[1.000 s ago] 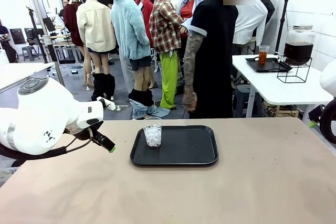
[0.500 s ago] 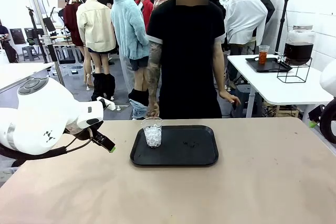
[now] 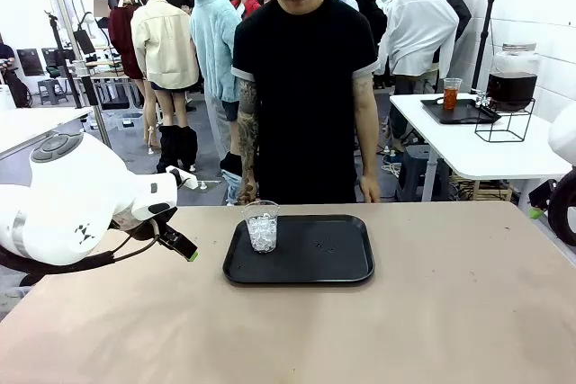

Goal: Pour the drink into the iced cup.
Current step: Pick up the iced cup indicated by the human and present it to them.

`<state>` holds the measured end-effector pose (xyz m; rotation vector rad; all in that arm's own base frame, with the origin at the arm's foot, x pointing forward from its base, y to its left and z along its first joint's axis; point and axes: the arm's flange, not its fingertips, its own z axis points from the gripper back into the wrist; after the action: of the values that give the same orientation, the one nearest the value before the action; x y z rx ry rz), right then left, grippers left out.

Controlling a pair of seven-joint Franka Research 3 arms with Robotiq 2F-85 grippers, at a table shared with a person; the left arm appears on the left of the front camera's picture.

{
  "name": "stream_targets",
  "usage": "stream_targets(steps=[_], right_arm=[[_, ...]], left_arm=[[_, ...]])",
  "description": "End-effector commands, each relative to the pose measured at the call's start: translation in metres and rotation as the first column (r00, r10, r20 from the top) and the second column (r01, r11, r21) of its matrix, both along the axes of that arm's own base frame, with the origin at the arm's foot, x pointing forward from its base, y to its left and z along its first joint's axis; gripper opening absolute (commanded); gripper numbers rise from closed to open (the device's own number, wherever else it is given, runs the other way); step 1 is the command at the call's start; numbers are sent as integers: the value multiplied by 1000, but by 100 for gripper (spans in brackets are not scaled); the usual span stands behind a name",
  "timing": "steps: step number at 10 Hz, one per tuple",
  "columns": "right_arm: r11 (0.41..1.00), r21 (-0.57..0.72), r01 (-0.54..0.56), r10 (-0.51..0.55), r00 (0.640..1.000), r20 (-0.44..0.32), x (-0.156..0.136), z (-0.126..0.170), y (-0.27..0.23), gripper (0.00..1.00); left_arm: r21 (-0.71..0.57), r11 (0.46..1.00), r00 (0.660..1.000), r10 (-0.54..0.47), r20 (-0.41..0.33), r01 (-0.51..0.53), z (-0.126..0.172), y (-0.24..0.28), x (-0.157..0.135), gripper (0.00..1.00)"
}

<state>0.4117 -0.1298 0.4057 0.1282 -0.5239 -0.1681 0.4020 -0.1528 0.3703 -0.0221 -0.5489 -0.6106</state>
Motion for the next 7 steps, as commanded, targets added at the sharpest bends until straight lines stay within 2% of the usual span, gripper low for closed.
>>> stream_targets(steps=[1, 7], right_arm=[[1000, -7, 23, -23, 1000, 7, -2, 0, 5, 100], [1000, -7, 23, -23, 1000, 7, -2, 0, 5, 100]], left_arm=[[-3, 1000, 1000, 3, 1, -3, 1, 2, 0, 100], [-3, 1000, 1000, 3, 1, -3, 1, 2, 0, 100]])
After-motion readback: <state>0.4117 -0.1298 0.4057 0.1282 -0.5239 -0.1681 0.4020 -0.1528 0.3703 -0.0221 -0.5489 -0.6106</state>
